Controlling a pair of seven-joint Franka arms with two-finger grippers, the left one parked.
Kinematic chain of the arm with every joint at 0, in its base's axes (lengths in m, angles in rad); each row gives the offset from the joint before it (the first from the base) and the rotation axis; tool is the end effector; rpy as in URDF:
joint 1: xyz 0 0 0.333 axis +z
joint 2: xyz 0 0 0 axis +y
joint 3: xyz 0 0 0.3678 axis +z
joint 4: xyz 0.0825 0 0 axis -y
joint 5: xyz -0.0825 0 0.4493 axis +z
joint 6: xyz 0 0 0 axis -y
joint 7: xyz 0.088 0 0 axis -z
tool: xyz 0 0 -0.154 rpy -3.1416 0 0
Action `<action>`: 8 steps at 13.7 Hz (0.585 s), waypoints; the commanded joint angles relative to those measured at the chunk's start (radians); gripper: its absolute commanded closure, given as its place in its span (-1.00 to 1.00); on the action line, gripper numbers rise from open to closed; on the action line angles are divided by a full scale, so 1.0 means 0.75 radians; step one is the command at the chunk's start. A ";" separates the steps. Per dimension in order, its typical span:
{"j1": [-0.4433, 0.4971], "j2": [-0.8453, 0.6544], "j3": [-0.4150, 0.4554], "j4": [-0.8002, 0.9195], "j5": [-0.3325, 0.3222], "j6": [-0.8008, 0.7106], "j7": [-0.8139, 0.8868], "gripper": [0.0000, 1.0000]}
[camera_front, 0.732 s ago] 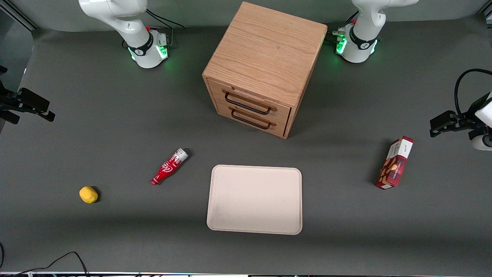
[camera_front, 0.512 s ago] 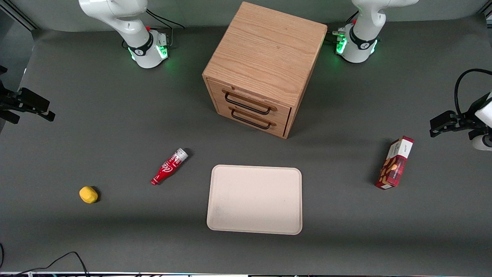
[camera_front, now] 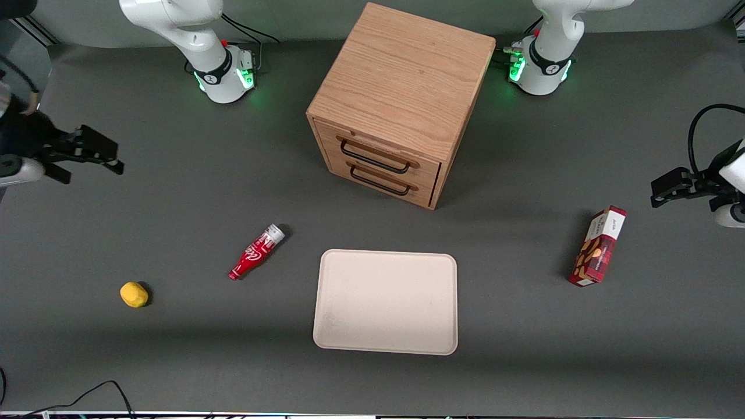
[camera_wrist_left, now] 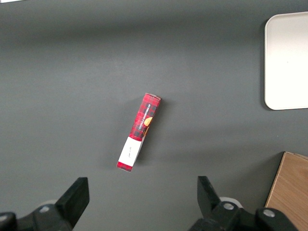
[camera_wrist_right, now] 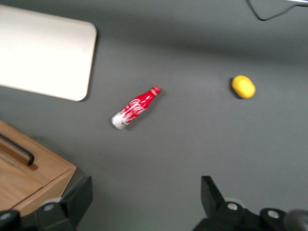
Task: Open upper drawer
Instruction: 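Move the right gripper toward the upper drawer's black handle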
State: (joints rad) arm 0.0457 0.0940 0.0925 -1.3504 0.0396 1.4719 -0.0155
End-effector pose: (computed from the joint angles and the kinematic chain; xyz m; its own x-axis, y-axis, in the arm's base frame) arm 0.6374 0.0918 0.6788 0.9873 0.1562 0.0287 0.1575 -0.9864 -0.0475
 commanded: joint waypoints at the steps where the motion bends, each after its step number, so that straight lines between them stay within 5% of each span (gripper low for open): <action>1: 0.000 -0.003 0.116 -0.012 0.017 -0.026 0.004 -1.00; 8: 0.002 0.091 0.435 -0.010 0.004 0.034 0.023 -1.00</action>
State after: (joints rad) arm 0.0512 0.1248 0.3654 -1.3709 0.0403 1.4791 -0.0136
